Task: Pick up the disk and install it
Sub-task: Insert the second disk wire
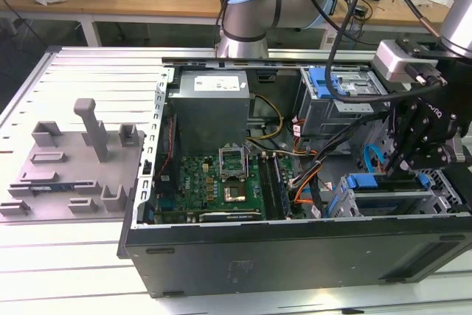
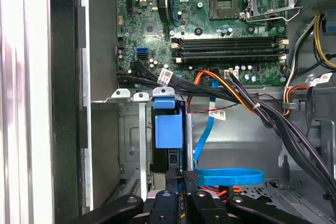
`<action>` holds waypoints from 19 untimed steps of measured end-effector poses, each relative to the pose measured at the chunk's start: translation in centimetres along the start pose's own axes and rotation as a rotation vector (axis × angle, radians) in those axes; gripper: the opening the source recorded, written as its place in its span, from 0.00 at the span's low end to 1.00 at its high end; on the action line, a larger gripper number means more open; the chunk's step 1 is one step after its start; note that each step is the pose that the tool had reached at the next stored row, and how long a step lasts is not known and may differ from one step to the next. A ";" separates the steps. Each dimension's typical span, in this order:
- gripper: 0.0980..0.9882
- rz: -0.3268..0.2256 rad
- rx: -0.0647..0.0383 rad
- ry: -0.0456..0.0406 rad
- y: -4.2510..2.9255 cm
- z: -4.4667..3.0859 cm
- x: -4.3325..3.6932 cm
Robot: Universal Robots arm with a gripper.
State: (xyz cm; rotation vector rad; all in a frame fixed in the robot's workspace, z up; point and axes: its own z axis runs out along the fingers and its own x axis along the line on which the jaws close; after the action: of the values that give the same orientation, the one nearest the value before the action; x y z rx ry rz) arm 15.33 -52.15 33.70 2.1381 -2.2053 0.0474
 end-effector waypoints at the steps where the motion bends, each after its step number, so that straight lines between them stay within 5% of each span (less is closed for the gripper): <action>1: 0.07 0.000 0.000 -0.0001 0.04 0.15 0.02; 4: 0.15 -0.001 0.000 -0.0024 0.23 0.05 0.05; 6: 0.22 -0.001 0.000 -0.0016 0.26 -0.82 0.11; 10: 0.22 -0.001 0.000 -0.0009 0.31 -2.91 0.26; 12: 0.13 -0.001 0.000 -0.0008 0.34 -3.86 0.31; 15: 0.01 -0.001 0.000 -0.0007 0.34 -4.07 0.30; 19: 0.01 -0.001 0.000 0.0005 0.34 -4.09 0.30</action>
State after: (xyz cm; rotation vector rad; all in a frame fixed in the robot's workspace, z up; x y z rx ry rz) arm 15.09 -52.15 37.81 2.1388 -2.2042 0.0479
